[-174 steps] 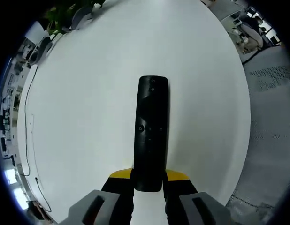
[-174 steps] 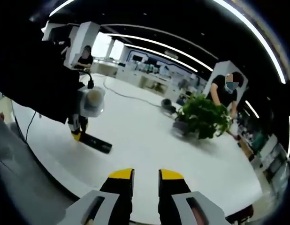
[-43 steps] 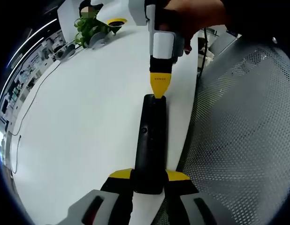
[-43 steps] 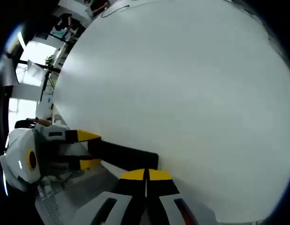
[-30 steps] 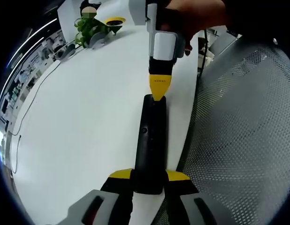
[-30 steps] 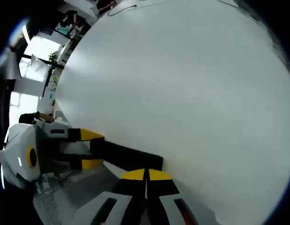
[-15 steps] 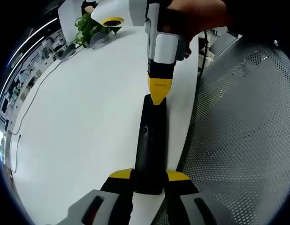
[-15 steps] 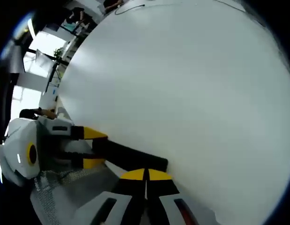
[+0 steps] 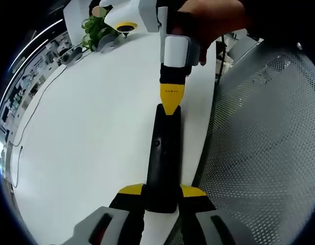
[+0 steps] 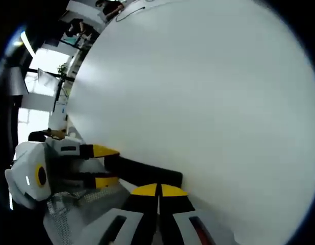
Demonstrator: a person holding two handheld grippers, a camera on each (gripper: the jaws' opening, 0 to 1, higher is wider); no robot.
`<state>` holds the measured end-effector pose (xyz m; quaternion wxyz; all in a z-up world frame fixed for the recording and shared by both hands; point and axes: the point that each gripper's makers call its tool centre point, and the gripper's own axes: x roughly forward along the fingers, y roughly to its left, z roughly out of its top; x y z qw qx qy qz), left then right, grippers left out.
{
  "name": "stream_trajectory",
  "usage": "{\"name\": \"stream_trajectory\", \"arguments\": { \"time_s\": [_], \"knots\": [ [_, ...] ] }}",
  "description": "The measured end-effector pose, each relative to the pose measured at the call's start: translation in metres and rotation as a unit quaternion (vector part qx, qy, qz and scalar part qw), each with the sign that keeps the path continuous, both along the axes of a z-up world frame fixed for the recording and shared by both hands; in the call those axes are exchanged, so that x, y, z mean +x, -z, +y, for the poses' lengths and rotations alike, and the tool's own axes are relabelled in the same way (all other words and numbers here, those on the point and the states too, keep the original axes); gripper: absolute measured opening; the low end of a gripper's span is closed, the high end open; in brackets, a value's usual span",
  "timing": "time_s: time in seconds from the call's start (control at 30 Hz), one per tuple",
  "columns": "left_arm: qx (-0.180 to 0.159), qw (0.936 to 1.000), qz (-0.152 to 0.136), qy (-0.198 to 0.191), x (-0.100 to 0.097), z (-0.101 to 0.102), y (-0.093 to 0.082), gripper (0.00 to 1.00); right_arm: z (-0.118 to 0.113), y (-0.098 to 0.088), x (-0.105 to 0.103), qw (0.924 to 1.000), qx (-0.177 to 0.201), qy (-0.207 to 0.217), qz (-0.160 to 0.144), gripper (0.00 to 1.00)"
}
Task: Press the specified remote control buttons in sequence, fully releasing each button before pressing the next.
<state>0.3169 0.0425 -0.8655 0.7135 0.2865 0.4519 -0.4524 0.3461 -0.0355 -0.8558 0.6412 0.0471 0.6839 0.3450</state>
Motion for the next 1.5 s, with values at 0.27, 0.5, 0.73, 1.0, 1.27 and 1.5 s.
{"name": "stream_trajectory", "arguments": {
  "time_s": [0.27, 0.5, 0.73, 1.0, 1.27, 1.5],
  "knots": [
    [-0.003, 1.0, -0.001, -0.003, 0.0, 0.0, 0.0, 0.25, 0.001, -0.002, -0.001, 1.0, -0.001, 0.002, -0.003, 0.0],
    [-0.006, 1.0, -0.002, -0.005, 0.0, 0.0, 0.0, 0.25, 0.009, -0.005, 0.0, 0.9995, 0.01, -0.019, -0.023, 0.0],
    [-0.007, 1.0, -0.002, -0.005, 0.0, 0.0, 0.0, 0.25, 0.012, -0.004, -0.003, 0.9989, 0.01, -0.036, -0.027, 0.0],
    [-0.007, 1.0, -0.002, -0.005, 0.0, 0.0, 0.0, 0.25, 0.012, -0.002, -0.005, 0.9979, -0.005, -0.054, -0.035, 0.0],
    [-0.006, 1.0, -0.002, -0.003, 0.0, -0.001, -0.001, 0.25, 0.011, 0.0, -0.003, 0.9988, -0.004, -0.04, -0.027, 0.0],
    [-0.005, 1.0, -0.002, -0.002, 0.0, -0.001, -0.001, 0.25, 0.012, 0.0, -0.003, 0.9989, -0.006, -0.036, -0.03, 0.0]
  ]
}}
